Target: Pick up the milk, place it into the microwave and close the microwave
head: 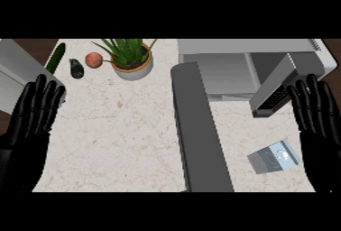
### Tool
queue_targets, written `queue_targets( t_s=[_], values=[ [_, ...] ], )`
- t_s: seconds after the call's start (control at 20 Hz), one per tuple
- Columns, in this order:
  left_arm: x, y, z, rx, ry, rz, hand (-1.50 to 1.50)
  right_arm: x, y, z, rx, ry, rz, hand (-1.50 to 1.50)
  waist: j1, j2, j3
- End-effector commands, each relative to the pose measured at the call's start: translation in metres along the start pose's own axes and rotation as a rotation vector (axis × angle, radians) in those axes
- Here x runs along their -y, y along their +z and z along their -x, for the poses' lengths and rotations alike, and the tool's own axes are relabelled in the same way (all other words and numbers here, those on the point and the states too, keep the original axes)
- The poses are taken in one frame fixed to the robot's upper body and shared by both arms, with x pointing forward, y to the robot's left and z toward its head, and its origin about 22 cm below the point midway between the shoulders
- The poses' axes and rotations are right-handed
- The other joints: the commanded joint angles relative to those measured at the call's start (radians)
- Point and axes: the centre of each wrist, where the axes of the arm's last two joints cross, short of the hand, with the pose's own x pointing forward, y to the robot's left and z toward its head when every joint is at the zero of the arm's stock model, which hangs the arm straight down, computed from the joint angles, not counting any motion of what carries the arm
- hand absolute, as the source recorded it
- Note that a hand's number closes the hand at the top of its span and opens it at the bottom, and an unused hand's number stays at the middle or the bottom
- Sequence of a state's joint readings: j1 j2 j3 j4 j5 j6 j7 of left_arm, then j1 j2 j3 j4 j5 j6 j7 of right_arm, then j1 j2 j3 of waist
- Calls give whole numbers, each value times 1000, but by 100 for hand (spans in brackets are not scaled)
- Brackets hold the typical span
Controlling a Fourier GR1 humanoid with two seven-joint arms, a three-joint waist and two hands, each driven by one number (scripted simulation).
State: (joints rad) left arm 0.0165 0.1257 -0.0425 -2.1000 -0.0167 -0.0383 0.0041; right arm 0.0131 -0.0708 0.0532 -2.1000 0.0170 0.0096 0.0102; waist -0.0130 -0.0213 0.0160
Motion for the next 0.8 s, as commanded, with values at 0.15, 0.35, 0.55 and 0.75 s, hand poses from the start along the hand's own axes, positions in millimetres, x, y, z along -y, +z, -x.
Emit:
queue_targets(
  t_s=[0.15,0.35,0.55,0.75],
  values=[
    [-4,9,-11,-26,-9,-68,-150,57,11,-21,30,33,-2,-150,12,20,-15],
    [5,25,7,-102,220,-156,-150,54,40,-43,-13,-100,-114,-150,0,15,-16],
    [-11,42,-23,-90,230,-141,-150,69,60,-53,-18,-96,-67,-150,10,17,-16],
    [-27,69,-24,-93,228,-151,-150,69,62,-56,-74,-63,-56,-150,15,19,-16]
  ],
)
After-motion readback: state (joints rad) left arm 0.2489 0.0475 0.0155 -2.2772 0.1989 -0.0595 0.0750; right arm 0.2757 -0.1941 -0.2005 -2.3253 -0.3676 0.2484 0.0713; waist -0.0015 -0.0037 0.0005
